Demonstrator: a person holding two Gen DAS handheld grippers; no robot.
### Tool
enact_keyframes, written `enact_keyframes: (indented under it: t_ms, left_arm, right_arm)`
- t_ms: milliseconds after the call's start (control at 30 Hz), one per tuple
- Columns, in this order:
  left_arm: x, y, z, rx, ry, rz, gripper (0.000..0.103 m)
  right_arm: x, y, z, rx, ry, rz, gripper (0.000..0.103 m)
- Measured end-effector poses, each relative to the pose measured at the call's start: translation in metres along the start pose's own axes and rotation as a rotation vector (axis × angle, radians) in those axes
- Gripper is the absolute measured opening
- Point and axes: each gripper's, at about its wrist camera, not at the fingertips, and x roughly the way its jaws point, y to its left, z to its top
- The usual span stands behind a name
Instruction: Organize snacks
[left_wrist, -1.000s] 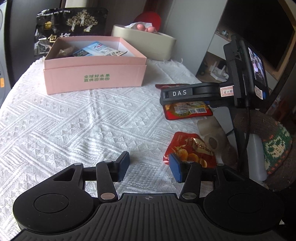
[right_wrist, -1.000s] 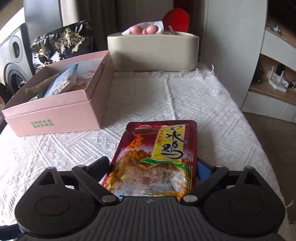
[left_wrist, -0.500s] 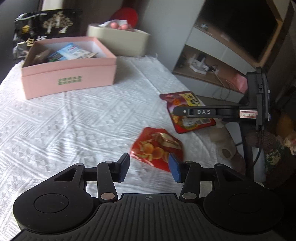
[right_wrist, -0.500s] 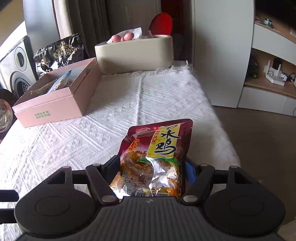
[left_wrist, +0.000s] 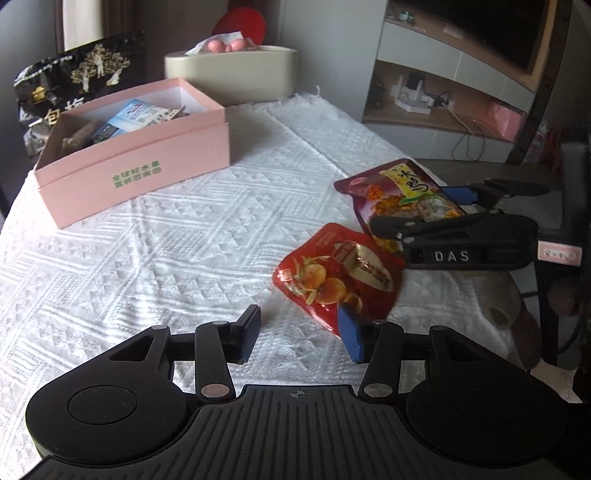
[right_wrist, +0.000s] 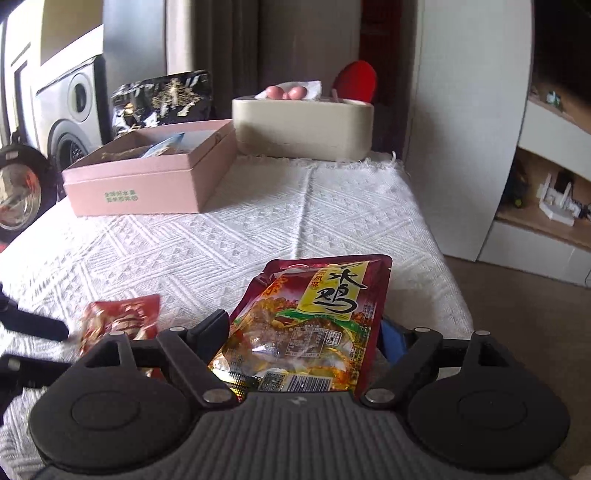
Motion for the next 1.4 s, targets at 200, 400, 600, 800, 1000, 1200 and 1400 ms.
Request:
enact_keyframes:
  t_ms: [200,400,600,800,1000,1200,1400]
  left_arm:
    - [-0.001,0.015,0.003,-0.050,0.004,0.036,0.049]
    - [-0.005,0.035,0.003,-0.146,0.001,-0.008,0.048]
    - [-0.010,0.049,0.001,-0.223,-0.007,-0.007,0.047]
    - [-0.003,0.034,0.008,-0.251,0.023,-0.131,0.047]
    - [0.024,0.005,0.029,-0.141,0.009,-0.073,0.049]
    - [0.023,-0.023,0.028,0.026,-0.016,0.009,0.054]
    - [0.005,-0.032,0.028,0.068,-0.064,0.003,0.052]
  right_arm:
    - [-0.011,0.031,-0.003,-0.136,-0.042,-0.035,0.088]
    - [-0.015,0.052,-0.007,-0.232,-0.076,-0.074,0.091]
    - [-0.014,0.059,-0.003,-0.240,-0.055,-0.007,0.093]
    - [-0.016,0.035,-0.004,-0.171,-0.011,0.053,0.093]
    - [-0.029,0.002,-0.009,-0.059,-0.022,0.051,0.093]
    - [-0.018,-0.017,-0.018,0.034,-0.009,0.029,0.094]
    - [-0.013,-0.028,-0.021,0.107,-0.012,0.053,0.095]
